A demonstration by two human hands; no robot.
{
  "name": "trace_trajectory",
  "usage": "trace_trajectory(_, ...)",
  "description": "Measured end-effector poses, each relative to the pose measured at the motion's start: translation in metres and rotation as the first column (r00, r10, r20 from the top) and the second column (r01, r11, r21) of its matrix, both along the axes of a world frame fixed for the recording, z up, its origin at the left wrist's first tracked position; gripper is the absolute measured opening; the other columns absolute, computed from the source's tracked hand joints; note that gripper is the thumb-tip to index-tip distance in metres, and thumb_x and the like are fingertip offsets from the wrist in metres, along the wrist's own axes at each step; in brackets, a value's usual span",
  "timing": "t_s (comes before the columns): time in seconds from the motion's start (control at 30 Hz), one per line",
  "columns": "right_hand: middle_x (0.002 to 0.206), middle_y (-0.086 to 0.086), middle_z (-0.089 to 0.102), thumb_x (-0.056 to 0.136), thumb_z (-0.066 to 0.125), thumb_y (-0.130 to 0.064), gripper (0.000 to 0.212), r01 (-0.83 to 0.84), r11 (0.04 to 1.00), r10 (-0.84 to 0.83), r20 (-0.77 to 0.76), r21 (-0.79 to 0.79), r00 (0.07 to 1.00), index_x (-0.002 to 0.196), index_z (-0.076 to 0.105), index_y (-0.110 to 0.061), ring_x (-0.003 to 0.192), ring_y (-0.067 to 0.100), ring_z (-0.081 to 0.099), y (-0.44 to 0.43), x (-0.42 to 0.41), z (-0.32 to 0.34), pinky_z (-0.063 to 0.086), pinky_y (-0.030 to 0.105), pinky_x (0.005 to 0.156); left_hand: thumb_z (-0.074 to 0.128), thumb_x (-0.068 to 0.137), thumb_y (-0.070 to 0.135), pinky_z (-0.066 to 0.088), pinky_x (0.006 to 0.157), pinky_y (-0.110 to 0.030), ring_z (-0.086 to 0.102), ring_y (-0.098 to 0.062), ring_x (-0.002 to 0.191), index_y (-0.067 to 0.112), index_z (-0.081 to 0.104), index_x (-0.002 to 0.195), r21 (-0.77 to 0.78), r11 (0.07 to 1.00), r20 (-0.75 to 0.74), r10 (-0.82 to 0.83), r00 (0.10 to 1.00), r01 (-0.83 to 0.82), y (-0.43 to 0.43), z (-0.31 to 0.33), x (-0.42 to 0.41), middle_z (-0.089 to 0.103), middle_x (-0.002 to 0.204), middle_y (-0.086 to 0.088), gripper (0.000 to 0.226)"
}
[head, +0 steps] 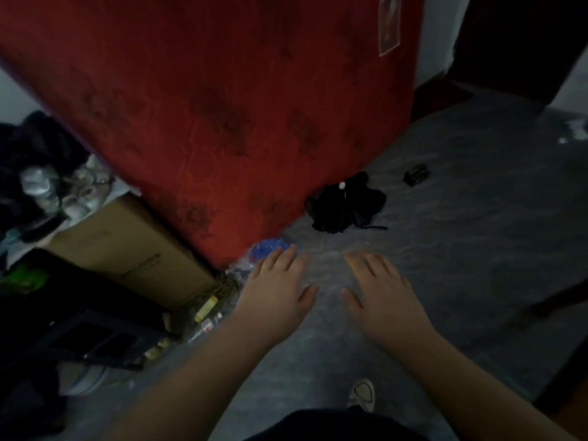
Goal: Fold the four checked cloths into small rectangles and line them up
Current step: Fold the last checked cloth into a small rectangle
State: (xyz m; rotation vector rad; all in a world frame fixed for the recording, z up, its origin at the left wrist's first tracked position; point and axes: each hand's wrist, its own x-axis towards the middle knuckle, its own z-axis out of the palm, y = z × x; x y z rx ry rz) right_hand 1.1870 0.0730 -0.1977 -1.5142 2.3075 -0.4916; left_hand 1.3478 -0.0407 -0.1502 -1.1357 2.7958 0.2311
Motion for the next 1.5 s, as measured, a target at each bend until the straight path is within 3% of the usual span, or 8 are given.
trace_trajectory(0.2, 0.161, 0.002, 0.028, 0.100, 0.038, -0.052, 0.062, 0.187, 0.982, -0.186, -0.021, 0.038, 0.982, 0.155, 0.026, -0.025, 0.150, 0.023, 0.020, -0.023, -0.100, 0.004, 0.029, 0.045, 0.118, 0.038, 0.100, 0.053, 0.014, 0.123, -0.039, 0.011, -0.022, 0.152, 0.028, 0.019, 0.157, 0.065, 0.986, 0.010, -0.152, 0.988, 0.151, -0.049, -0.007, -0.127, 0.016, 0.166, -0.001, 0.065)
trace_trajectory(0.37, 0.163, 0.002, 0.029, 0.085, 0.013, -0.063, 0.080, 0.380, 0.924, -0.378, -0.038, 0.044, 0.925, 0.156, 0.025, -0.027, 0.151, 0.024, 0.021, -0.029, -0.173, -0.003, 0.031, 0.046, 0.119, 0.038, 0.101, 0.053, 0.015, 0.123, -0.042, 0.010, -0.021, 0.153, 0.028, 0.018, 0.158, 0.116, 0.945, -0.012, -0.306, 0.952, 0.305, -0.086, -0.020, -0.232, 0.014, 0.166, 0.000, 0.065)
trace_trajectory(0.57, 0.161, 0.004, 0.033, 0.095, 0.034, -0.056, 0.068, 0.550, 0.833, -0.543, -0.093, 0.065, 0.834, 0.156, 0.028, -0.026, 0.149, 0.026, 0.025, -0.058, -0.267, -0.007, 0.031, 0.046, 0.119, 0.037, 0.101, 0.054, 0.015, 0.123, -0.040, 0.012, -0.021, 0.152, 0.027, 0.020, 0.157, 0.132, 0.871, -0.085, -0.466, 0.881, 0.473, -0.134, -0.032, -0.355, 0.018, 0.166, -0.001, 0.064)
trace_trajectory(0.7, 0.162, 0.005, 0.032, 0.093, 0.026, -0.060, 0.072, 0.663, 0.747, -0.654, -0.118, 0.060, 0.747, 0.156, 0.027, -0.026, 0.150, 0.026, 0.024, -0.091, -0.347, -0.007, 0.029, 0.047, 0.120, 0.036, 0.100, 0.056, 0.017, 0.123, -0.040, 0.015, -0.022, 0.152, 0.027, 0.021, 0.157, 0.150, 0.807, -0.117, -0.559, 0.821, 0.571, -0.181, -0.045, -0.455, 0.020, 0.165, -0.002, 0.065)
trace_trajectory(0.9, 0.163, 0.004, 0.030, 0.099, 0.042, -0.053, 0.067, 0.825, 0.563, -0.816, -0.118, 0.060, 0.566, 0.158, 0.023, -0.026, 0.151, 0.025, 0.021, -0.118, -0.467, 0.011, 0.025, 0.044, 0.122, 0.038, 0.101, 0.055, 0.016, 0.122, -0.036, 0.019, -0.024, 0.150, 0.025, 0.024, 0.156, 0.123, 0.716, -0.130, -0.675, 0.727, 0.687, -0.236, -0.031, -0.611, 0.022, 0.164, -0.005, 0.065)
trace_trajectory(1.2, 0.162, 0.004, 0.031, 0.100, 0.041, -0.052, 0.065, 0.940, 0.337, -0.935, -0.094, 0.051, 0.341, 0.157, 0.025, -0.026, 0.150, 0.024, 0.023, -0.094, -0.609, 0.005, 0.027, 0.044, 0.121, 0.041, 0.097, 0.053, 0.022, 0.121, -0.036, 0.032, -0.029, 0.145, 0.019, 0.036, 0.152, 0.104, 0.558, -0.132, -0.813, 0.567, 0.823, -0.211, -0.027, -0.808, 0.035, 0.159, -0.011, 0.065)
trace_trajectory(1.3, 0.164, 0.002, 0.027, 0.101, 0.040, -0.052, 0.065, 0.953, 0.298, -0.950, -0.084, 0.054, 0.302, 0.158, 0.022, -0.027, 0.151, 0.023, 0.019, -0.076, -0.668, -0.002, 0.026, 0.044, 0.121, 0.034, 0.090, 0.058, 0.025, 0.120, -0.038, 0.034, -0.030, 0.144, 0.019, 0.038, 0.151, 0.095, 0.519, -0.130, -0.839, 0.528, 0.849, -0.186, -0.035, -0.879, 0.038, 0.157, -0.011, 0.072)
trace_trajectory(1.5, 0.164, 0.002, 0.027, 0.100, 0.040, -0.053, 0.066, 0.957, 0.288, -0.955, -0.060, 0.043, 0.290, 0.158, 0.021, -0.028, 0.151, 0.023, 0.019, -0.029, -0.798, -0.010, 0.025, 0.044, 0.122, 0.045, 0.098, 0.053, 0.023, 0.121, -0.040, 0.026, -0.026, 0.148, 0.024, 0.031, 0.154, 0.096, 0.488, -0.078, -0.865, 0.495, 0.867, -0.140, -0.039, -1.020, 0.031, 0.161, -0.006, 0.064)
